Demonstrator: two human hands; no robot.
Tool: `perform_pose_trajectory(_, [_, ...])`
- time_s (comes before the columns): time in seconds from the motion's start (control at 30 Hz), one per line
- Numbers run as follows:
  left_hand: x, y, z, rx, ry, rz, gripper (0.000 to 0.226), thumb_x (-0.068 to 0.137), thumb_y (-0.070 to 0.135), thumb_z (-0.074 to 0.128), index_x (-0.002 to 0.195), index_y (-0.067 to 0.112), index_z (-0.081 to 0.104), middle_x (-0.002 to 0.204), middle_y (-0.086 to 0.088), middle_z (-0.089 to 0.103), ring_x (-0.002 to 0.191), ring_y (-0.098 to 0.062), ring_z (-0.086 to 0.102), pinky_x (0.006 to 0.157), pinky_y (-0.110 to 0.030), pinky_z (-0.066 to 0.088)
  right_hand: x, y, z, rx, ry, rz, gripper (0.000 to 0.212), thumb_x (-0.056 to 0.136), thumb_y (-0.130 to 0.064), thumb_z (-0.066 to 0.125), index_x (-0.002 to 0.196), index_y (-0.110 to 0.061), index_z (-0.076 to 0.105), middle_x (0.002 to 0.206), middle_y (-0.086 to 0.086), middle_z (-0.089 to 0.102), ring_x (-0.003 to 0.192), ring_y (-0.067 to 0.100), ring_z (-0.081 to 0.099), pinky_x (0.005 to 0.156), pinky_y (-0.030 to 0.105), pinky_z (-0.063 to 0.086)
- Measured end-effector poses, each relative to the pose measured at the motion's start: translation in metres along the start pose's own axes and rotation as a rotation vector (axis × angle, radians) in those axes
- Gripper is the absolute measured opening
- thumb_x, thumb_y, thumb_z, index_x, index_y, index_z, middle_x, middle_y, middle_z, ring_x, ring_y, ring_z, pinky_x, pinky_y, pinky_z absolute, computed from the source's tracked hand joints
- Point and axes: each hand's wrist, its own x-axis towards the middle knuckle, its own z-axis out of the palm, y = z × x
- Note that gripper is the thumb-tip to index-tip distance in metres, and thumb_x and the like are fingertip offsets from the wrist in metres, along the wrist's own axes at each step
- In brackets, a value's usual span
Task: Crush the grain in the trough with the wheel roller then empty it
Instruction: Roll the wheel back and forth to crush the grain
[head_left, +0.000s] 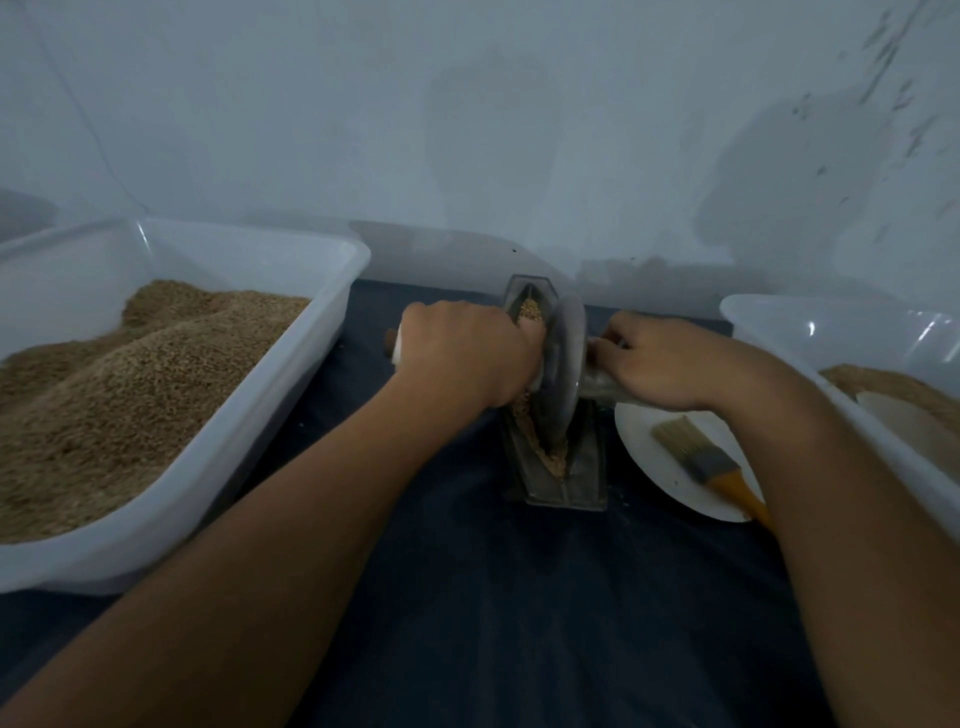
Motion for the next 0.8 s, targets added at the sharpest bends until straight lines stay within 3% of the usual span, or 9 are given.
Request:
perform_pose_trajectory(0.2, [0.007, 0.000, 0.005, 0.047, 0.008, 0.001, 0.061, 0.092, 0.051, 0.006, 0.075, 0.019, 0.056, 0.072, -0.007, 0.053, 0.062, -0.026, 0.045, 0.066, -0.040, 0.032, 0.005, -0.003, 0.016, 0.046, 0.108, 0.036, 0.044, 0.101, -0.059, 0.024, 0.080, -0.025, 0.041, 0.076, 0.001, 0.051, 0.069, 0.013, 0.048, 0.054, 0.031, 0.028])
perform_pose_trajectory(0.4, [0.017, 0.001, 0.011, 0.023, 0.058, -0.034, 0.057, 0.096, 0.051, 0.014, 0.064, 0.019, 0.048, 0.063, -0.005, 0.045, 0.060, -0.026, 0.046, 0.063, -0.038, 0.035, 0.021, -0.005, 0.027, -0.059, 0.162, 0.057, 0.041, 0.103, -0.052, 0.018, 0.079, -0.024, 0.035, 0.078, 0.003, 0.048, 0.065, 0.019, 0.045, 0.059, 0.037, 0.031])
perform_pose_trajectory(0.53, [0.023, 0.002, 0.016, -0.011, 0.107, -0.046, 0.058, 0.097, 0.051, 0.017, 0.058, 0.018, 0.045, 0.059, -0.003, 0.041, 0.062, -0.027, 0.047, 0.064, -0.038, 0.037, 0.031, -0.006, 0.027, -0.087, 0.184, 0.061, 0.034, 0.105, -0.047, 0.022, 0.090, -0.021, 0.039, 0.102, 0.014, 0.057, 0.085, 0.031, 0.053, 0.071, 0.040, 0.037])
perform_pose_trajectory(0.63, [0.029, 0.000, 0.018, -0.026, 0.133, -0.039, 0.053, 0.099, 0.046, 0.023, 0.056, 0.020, 0.040, 0.056, -0.001, 0.035, 0.061, -0.026, 0.045, 0.068, -0.041, 0.047, 0.039, -0.005, 0.027, -0.077, 0.203, 0.060, 0.039, 0.104, -0.049, 0.022, 0.100, -0.017, 0.043, 0.114, 0.019, 0.060, 0.105, 0.037, 0.058, 0.075, 0.040, 0.036])
perform_pose_trajectory(0.8, [0.040, 0.000, 0.018, -0.021, 0.070, -0.089, 0.052, 0.098, 0.047, 0.022, 0.058, 0.019, 0.041, 0.061, -0.003, 0.042, 0.062, -0.028, 0.045, 0.075, -0.049, 0.053, 0.054, -0.003, 0.025, -0.084, 0.175, 0.061, 0.038, 0.105, -0.046, 0.021, 0.100, -0.015, 0.043, 0.119, 0.022, 0.057, 0.105, 0.038, 0.056, 0.078, 0.039, 0.038])
